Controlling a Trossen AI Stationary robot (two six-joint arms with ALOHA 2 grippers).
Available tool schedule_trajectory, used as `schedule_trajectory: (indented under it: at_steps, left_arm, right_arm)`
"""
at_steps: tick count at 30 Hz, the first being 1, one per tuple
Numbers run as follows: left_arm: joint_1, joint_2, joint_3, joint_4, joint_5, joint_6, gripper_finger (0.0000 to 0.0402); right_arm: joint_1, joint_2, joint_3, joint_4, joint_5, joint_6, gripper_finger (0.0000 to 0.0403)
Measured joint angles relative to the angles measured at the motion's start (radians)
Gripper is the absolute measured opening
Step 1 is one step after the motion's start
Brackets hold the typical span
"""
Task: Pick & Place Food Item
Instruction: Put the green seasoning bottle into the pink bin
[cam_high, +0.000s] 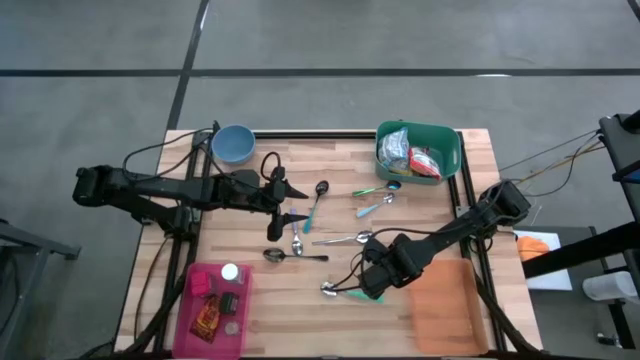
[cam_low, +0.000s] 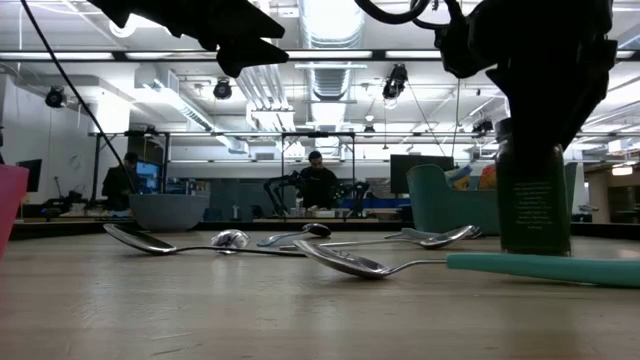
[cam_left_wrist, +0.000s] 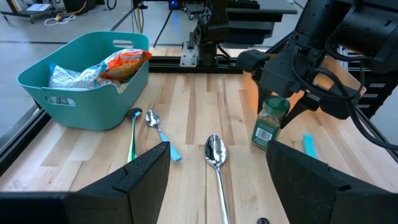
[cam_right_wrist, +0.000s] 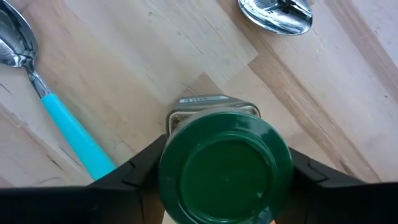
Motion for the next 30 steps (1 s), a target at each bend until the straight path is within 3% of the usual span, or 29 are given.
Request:
schedule_trajectory:
  at_steps: [22, 30]
  left_arm:
    - [0.000, 0.000, 0.000, 0.000, 0.000, 0.000, 0.0269]
    - [0.000, 0.000, 0.000, 0.000, 0.000, 0.000, 0.0269]
  right_arm:
    - [-0.001, -0.004, 0.000, 0.001, 0.005, 0.002, 0.0214]
    - [0.015, -0.026, 0.053, 0.004, 0.124, -0.018, 0.0213]
